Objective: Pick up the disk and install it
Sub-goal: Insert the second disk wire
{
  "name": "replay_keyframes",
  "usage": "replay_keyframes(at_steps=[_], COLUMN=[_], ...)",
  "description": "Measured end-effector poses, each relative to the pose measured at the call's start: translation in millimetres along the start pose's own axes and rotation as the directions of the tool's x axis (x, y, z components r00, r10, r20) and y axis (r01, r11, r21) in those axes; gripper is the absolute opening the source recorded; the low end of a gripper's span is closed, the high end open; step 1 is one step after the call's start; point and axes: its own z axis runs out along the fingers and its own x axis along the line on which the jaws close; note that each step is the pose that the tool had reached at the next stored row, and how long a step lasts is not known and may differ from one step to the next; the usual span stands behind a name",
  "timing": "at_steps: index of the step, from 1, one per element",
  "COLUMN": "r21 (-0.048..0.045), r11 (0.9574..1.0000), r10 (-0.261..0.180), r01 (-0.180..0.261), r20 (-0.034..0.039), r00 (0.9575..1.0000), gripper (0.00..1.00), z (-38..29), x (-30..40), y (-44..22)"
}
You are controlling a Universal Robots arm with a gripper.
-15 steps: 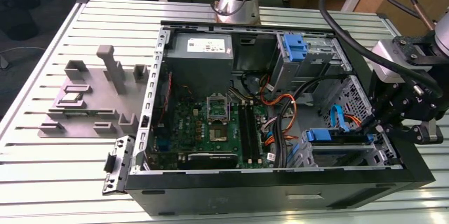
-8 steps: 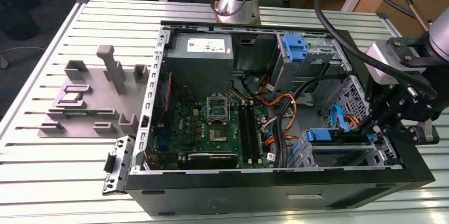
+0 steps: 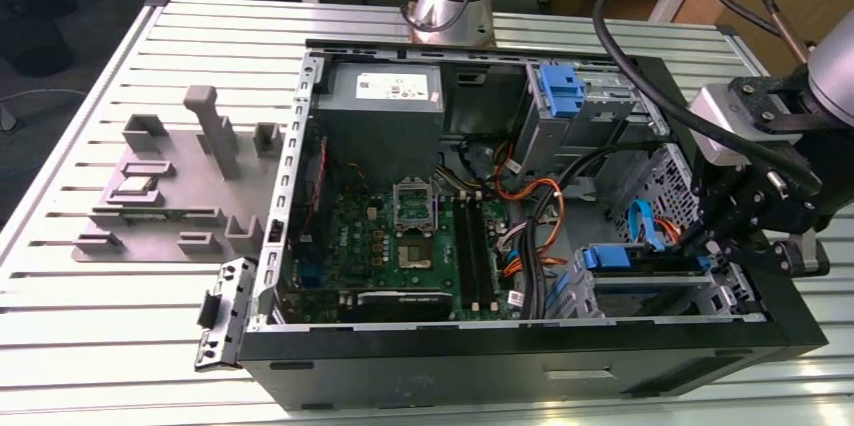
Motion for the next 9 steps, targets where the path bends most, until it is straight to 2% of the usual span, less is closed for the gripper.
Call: replay_keyframes(at_steps=[6,7,8,9], r21=[0.0000,0.0000,0.0000,0.0000], r11=[1.0000,1.0000,1.0000,1.0000], r10=[0.000,0.000,0.000,0.000], r01=[0.000,0.000,0.000,0.000], r20=[0.0005,0.0005,0.0003,0.0002], r00=[1.0000,1.0000,1.0000,1.0000], gripper=[0.17,0.23,0.23,0.29], z=[0.3,0.3,0.3,0.2], x=[0.0,0.0,0.0,0.0], y=[0.0,0.0,0.0,0.0])
